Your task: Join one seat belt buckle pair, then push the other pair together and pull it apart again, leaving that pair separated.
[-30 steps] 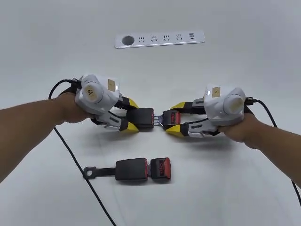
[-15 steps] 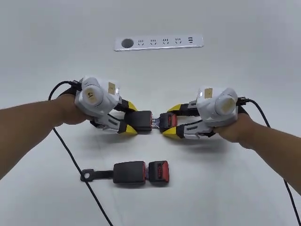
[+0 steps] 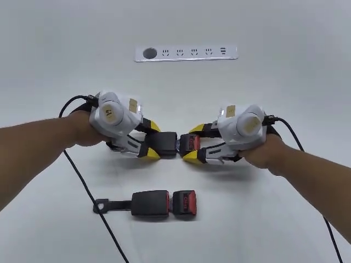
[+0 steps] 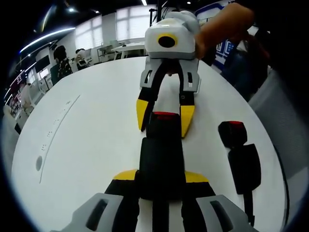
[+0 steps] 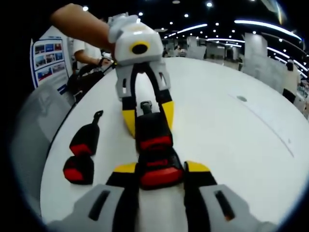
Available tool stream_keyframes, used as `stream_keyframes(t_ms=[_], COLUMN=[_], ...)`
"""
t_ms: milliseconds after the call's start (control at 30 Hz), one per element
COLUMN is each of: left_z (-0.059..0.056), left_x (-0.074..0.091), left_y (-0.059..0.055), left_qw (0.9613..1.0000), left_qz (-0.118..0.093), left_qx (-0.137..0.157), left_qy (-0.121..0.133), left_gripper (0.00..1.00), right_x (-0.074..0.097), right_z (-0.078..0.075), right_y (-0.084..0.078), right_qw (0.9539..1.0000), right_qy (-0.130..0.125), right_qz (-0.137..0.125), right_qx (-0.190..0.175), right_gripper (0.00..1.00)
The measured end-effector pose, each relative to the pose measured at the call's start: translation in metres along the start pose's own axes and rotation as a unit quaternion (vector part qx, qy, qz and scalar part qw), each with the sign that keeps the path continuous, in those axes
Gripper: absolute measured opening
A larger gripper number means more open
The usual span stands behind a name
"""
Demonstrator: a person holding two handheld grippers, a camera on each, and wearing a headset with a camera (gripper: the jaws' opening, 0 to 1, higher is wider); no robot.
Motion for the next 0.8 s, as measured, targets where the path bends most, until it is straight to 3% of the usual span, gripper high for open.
stream_keyframes(t_ms=[800], left_z=[0.0001], left_x=[-0.0004], left_y=[0.0023], left_qw=[0.9997], left_qz=[0.019], left_qx=[-0.013], left_qy=[-0.009], left_gripper=[0.34], right_x=[-0.0022], right_z=[0.0013], right_y=[0.0010], right_qw=[0.9987], right_qy=[-0.011], right_qz=[0.039], right_qx=[0.031], right_gripper=[0.36])
Point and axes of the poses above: the centre of the closed fingertips' face, and the gripper's own axes: x roughly backward along the fingers, z roughly to its left, y roughly out of its top, the point moved 8 cm from there along x, roughly backward along the fingers, and after that the axes turned 6 degrees about -x, right-handed, at the moved point
